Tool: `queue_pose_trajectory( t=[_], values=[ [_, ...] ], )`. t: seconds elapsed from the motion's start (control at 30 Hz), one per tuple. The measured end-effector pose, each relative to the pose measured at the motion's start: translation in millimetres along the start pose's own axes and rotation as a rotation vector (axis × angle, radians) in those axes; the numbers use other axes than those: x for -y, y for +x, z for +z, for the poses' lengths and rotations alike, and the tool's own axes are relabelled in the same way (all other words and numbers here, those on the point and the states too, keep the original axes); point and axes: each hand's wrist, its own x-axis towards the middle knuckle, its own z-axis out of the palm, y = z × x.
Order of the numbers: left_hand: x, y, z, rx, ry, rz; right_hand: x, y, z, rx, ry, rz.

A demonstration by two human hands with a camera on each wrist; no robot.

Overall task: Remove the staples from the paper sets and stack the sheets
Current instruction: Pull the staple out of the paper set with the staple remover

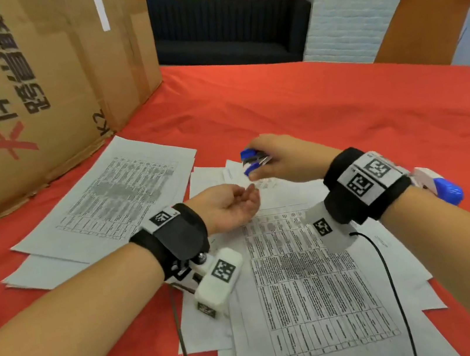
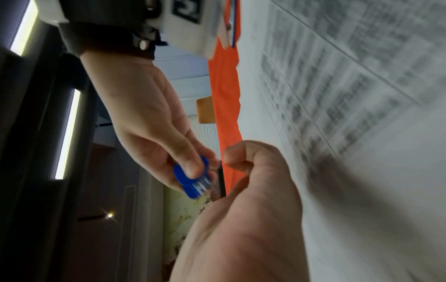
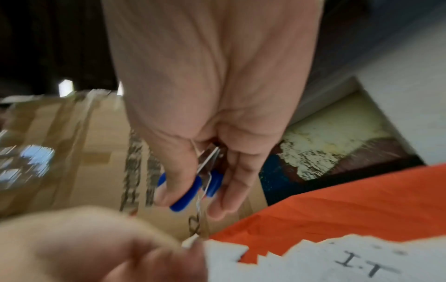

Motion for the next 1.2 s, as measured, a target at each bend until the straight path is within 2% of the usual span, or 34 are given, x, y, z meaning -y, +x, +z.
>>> queue_pose_trajectory(
  t=[0.07,0.13,0.2,0.27,0.3,0.4,0.53,0.6,0.77,0.83,0.93,0.97,1.03,1.07,1.13,1.2],
  values=[
    [-11.2,-27.0,-14.2,0.016,0.229,0.012,-1.1,0.9,3.2,-0.094,0.483,0.049],
    [-23.1,-62.8,-29.4,0.063,0.615,0.008,-7.8,4.4,21.4,-0.190,1.157,0.129],
    [-31.3,-102.7,-49.8,0.073,1.032,-0.024,-19.6,7.1,51.2,-0.298,1.687,0.317],
    [-35.4,-141.6,-78.0,0.045,1.330,-0.133,-35.1,4.7,80.9,-0.369,1.954,0.450],
    [-35.3,-159.4,-94.2,0.019,1.422,-0.217,-42.1,3.1,92.0,-0.388,2.019,0.431],
    [-25.7,-198.8,-143.6,-0.139,1.567,-0.470,-49.4,0.8,103.6,-0.407,2.014,0.395],
    [1.1,-212.9,-195.7,-0.355,1.831,-0.720,-44.7,-2.3,100.8,-0.402,1.925,0.412],
    [15.4,-207.5,-219.5,-0.436,1.940,-0.735,-41.8,-4.3,101.4,-0.410,1.911,0.405],
    [49.7,-197.2,-243.2,-0.586,2.169,-0.612,-40.8,-5.2,101.4,-0.429,1.924,0.415],
    [52.0,-198.1,-233.1,-0.548,2.212,-0.600,-42.3,-4.6,102.5,-0.456,1.933,0.433],
    [42.0,-207.4,-187.0,-0.355,2.228,-0.643,-45.8,-4.9,104.3,-0.492,1.984,0.420],
    [38.3,-211.8,-163.8,-0.276,2.151,-0.650,-47.8,-5.5,104.6,-0.503,2.003,0.401],
    [27.4,-214.7,-120.0,-0.151,1.901,-0.585,-52.5,-7.1,103.8,-0.533,2.034,0.349],
    [19.3,-210.1,-100.1,-0.105,1.871,-0.508,-55.1,-8.2,102.5,-0.566,2.058,0.327],
    [-1.2,-188.1,-63.6,-0.102,2.032,-0.238,-61.6,-10.4,100.7,-0.652,2.104,0.314],
    [-18.2,-152.0,-31.8,-0.220,2.291,0.164,-67.2,-11.2,99.3,-0.731,2.145,0.319]
  ],
)
